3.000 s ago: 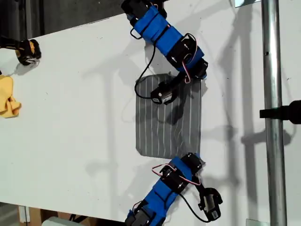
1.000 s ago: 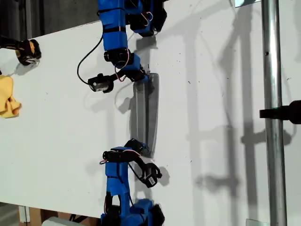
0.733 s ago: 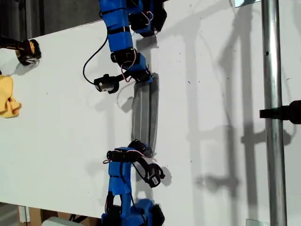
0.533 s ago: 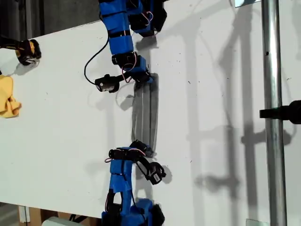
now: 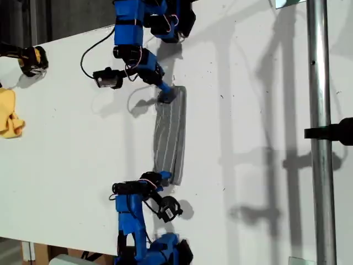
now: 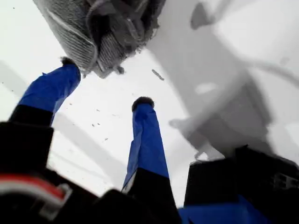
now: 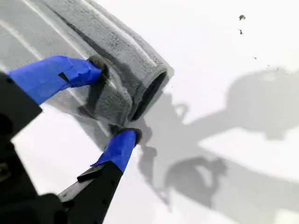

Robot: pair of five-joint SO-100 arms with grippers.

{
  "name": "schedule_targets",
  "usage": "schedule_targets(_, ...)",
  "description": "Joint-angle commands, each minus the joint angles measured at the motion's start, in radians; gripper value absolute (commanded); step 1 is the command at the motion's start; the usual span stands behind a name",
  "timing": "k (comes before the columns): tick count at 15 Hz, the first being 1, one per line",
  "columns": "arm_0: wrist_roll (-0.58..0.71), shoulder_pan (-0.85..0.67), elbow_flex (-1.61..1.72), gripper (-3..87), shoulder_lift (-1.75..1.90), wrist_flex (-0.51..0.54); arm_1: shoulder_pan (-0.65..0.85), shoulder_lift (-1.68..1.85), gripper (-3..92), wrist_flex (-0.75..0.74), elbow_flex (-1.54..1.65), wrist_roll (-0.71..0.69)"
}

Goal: Grasp corners of a towel and fold twice.

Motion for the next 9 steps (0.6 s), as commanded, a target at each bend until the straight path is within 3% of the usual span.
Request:
schedule_targets(1, -0.023, -0.043, 0.123, 23.6, 0.314, 0.020, 0.021, 0.190, 28.2, 0.081, -0.057, 0.011)
schedule_targets(5, -0.196, 0.002, 0.491, 23.7, 0.703, -0.061, -0.083, 0.453, 27.2, 0.115, 0.017, 0.288)
schedule_targets(7, -0.314, 0.083, 0.693, 23.7, 0.896, -0.184, -0.175, 1.015, 25.4, 0.075, 0.270, 0.449)
schedule_targets(9, -0.419, 0.169, 0.922, 23.3, 1.143, -0.308, -0.337, 1.032, 30.5, 0.025, 0.408, 0.635)
